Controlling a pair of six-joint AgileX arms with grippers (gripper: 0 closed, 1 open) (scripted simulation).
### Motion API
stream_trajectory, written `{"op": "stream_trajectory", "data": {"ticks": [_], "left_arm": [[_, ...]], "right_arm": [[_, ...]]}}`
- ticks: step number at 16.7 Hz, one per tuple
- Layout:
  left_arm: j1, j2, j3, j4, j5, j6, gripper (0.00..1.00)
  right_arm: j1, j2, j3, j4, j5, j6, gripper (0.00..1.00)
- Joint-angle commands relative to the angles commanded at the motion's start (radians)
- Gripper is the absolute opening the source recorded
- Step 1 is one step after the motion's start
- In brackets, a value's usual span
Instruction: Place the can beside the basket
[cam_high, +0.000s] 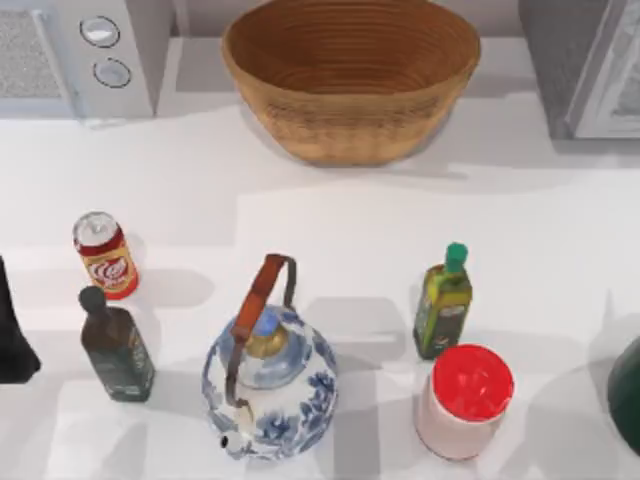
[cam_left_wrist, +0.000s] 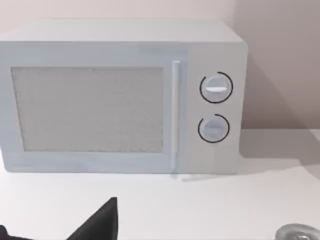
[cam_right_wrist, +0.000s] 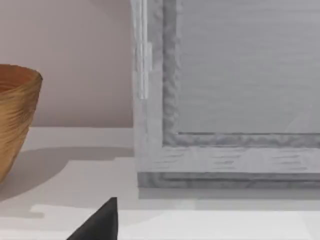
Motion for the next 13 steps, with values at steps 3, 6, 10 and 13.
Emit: {"op": "stream_trajectory", "data": {"ticks": [3,6,10,13], "left_arm": [[-0.002,0.010,0.008,-0.006,0.001,0.003,1.00],[-0.013,0.094,0.076,-0.060,0.004,0.031,1.00],[-0.037,0.324,0.264,-0.204,0.005,0.105,1.00],[-0.060,0.550,0.449,-0.346,0.005,0.177,1.00]], "right_arm": [[0.000,0.000,0.000,0.000,0.000,0.000,1.00],[0.000,0.000,0.000,0.000,0.000,0.000,1.00],[0.000,0.000,0.000,0.000,0.000,0.000,1.00],[0.000,0.000,0.000,0.000,0.000,0.000,1.00]]}}
